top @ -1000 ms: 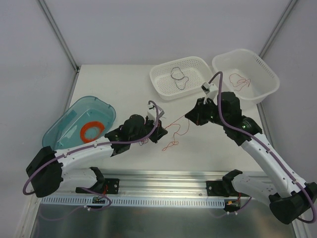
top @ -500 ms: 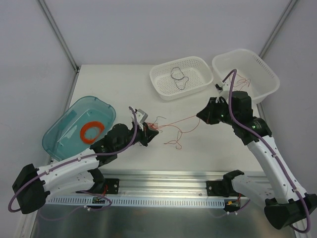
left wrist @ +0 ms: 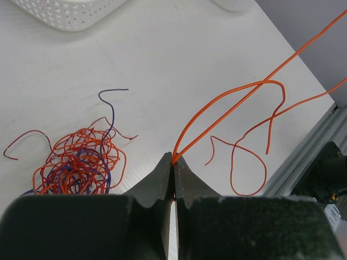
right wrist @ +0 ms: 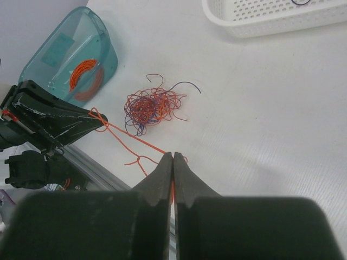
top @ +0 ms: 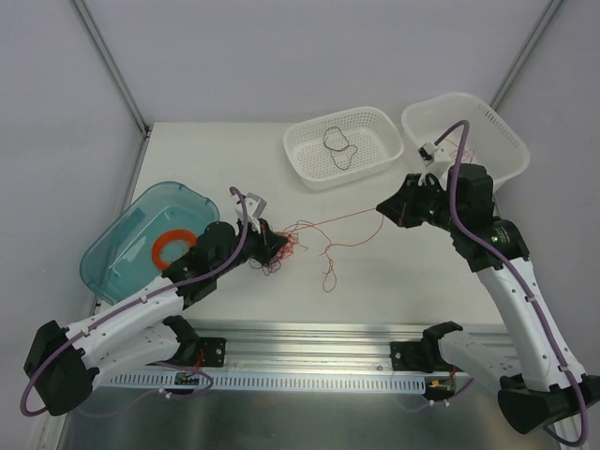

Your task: Untangle the cables

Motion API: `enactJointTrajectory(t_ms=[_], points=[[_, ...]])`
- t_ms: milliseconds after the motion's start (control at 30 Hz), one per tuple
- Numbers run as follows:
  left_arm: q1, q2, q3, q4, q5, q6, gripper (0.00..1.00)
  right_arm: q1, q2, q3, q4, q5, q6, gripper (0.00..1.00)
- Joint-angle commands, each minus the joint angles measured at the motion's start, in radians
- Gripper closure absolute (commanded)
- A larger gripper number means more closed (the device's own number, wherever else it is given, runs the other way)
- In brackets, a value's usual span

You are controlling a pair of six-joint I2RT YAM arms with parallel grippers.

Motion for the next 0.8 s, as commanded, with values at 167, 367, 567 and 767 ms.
enactJointTrajectory(t_ms=[167, 367, 567, 767], points=[[0.033, 0.068, 0.223, -0.153, 0.027, 0.032, 1.00, -0.045, -0.012, 0.028, 0.058, -0.004, -0.026, 0.99], [0.033, 0.129, 0.401, -0.175, 0.090, 0.043, 1.00, -0.045, -0.021, -0.041, 0.069, -0.009, -0.013, 0.99], [0.032, 0.189, 0.565, -0.184, 0.154, 0.053, 1.00, -0.045, -0.027, -0.082, 0.076, -0.032, -0.009, 0.67], [0.043, 0.239, 0.702, -0.218, 0.157, 0.089, 1.00, -0.043, -0.056, -0.058, 0.055, -0.036, -0.045, 0.21]])
